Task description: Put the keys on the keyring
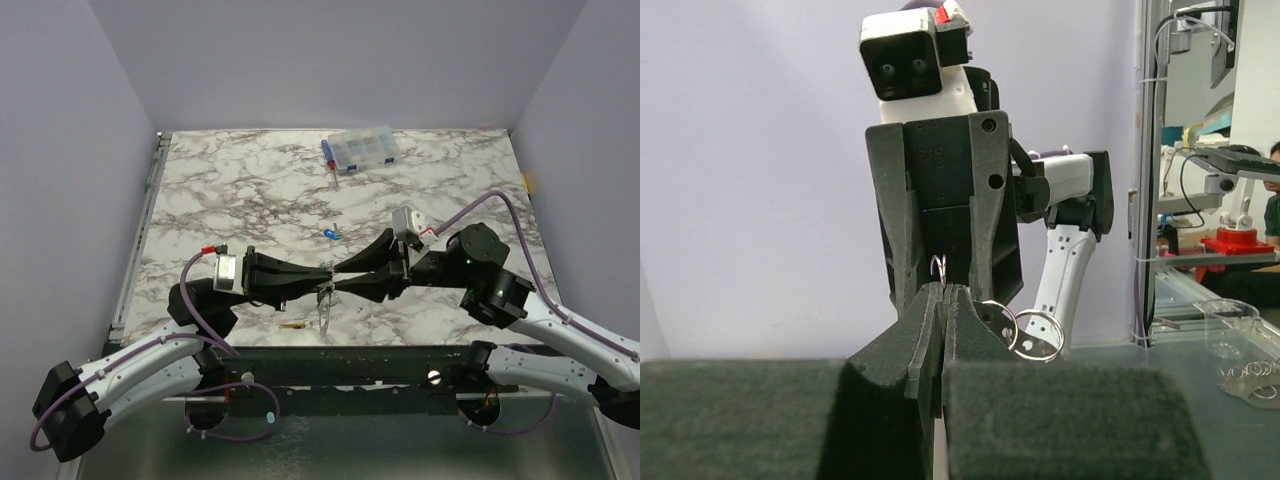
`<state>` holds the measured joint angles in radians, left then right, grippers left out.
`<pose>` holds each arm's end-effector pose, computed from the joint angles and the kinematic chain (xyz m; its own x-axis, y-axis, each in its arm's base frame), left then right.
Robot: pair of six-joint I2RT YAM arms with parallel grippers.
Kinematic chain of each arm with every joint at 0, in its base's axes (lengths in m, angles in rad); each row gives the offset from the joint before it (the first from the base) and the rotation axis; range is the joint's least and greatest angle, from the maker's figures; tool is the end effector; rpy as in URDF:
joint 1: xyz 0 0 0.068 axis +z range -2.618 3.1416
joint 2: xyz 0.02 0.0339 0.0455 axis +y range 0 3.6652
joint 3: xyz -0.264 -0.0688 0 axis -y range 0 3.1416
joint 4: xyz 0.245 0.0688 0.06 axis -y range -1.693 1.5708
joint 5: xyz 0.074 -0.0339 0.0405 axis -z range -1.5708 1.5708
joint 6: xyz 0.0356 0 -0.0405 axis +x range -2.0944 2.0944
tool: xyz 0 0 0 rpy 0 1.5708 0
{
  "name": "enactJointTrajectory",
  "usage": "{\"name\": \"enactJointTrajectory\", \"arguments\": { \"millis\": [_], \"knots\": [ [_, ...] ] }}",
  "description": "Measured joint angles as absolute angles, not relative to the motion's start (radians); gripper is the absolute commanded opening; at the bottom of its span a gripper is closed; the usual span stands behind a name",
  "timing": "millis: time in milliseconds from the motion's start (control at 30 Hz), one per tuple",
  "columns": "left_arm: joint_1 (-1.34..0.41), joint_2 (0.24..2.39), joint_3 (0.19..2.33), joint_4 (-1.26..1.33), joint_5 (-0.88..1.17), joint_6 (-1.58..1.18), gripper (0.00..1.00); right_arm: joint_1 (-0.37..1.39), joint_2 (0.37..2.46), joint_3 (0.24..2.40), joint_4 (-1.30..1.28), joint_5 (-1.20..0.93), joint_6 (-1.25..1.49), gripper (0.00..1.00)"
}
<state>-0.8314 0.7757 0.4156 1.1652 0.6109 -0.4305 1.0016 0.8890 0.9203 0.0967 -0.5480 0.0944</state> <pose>0.0883 -0.1271 0.3425 0.0771 -0.5918 -0.8024 0.9962 0.0124 0.0866 0.0923 0.1786 0.3994 -0.0255 0.1094 -0.9937 -0.9995 0.0145 0.0273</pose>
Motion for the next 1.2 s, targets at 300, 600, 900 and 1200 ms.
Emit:
{"name": "enactJointTrajectory", "arguments": {
  "millis": [300, 600, 900, 1200],
  "knots": [
    [-0.831, 0.78, 0.416, 1.166, 0.611, -0.434, 0.0, 1.002, 0.859, 0.927, 0.123, -0.548, 0.097, 0.4],
    [-0.831, 0.788, 0.416, 1.174, 0.611, -0.445, 0.0, 1.002, 0.898, 0.938, 0.149, -0.562, 0.105, 0.14],
    [-0.828, 0.788, 0.416, 1.205, 0.609, -0.455, 0.0, 1.002, 0.913, 0.955, 0.157, -0.59, 0.105, 0.18],
    [-0.829, 0.785, 0.411, 1.209, 0.603, -0.456, 0.0, 1.002, 0.905, 0.955, 0.154, -0.591, 0.106, 0.33]
  ]
}}
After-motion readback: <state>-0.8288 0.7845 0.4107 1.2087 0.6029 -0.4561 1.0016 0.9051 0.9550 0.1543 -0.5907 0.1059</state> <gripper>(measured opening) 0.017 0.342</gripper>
